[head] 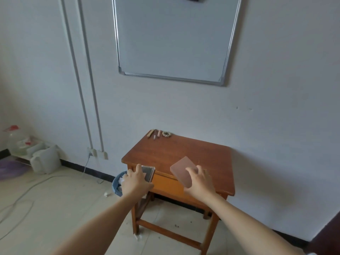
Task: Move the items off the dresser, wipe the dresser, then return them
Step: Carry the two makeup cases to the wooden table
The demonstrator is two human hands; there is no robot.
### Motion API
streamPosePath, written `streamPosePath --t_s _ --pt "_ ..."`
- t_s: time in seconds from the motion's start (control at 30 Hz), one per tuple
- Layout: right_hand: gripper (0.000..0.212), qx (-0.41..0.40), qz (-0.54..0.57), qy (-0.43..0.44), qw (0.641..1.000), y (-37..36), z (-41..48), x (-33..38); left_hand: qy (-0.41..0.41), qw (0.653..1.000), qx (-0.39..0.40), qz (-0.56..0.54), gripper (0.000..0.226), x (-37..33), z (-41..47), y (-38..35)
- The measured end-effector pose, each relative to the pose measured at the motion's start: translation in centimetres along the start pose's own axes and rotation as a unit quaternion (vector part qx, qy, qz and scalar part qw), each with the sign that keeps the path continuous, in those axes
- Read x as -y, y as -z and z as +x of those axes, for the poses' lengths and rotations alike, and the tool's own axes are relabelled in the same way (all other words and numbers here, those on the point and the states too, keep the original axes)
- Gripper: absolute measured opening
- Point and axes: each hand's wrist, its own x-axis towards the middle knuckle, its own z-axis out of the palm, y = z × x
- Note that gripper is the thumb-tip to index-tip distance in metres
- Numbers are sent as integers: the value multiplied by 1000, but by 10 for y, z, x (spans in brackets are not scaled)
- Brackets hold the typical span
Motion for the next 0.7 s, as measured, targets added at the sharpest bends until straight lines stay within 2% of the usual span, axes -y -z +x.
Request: streamPosePath --t_s 0.13,0.33,0.47,0.7 --pt "65 35 24 -30 999 -24 55 -22 33 999 26 1 64 -8 50 -25" --pt "69 84 19 -30 996 -57 133 -22 57 998 42 0 64 -3 132 -45" --pt "70 75 34 -48 995 -68 196 -16 46 998 39 -9 70 -8 210 -51" --pt "70 62 49 -158 984 -75 287 -8 -12 995 93 15 71 -24 331 -62"
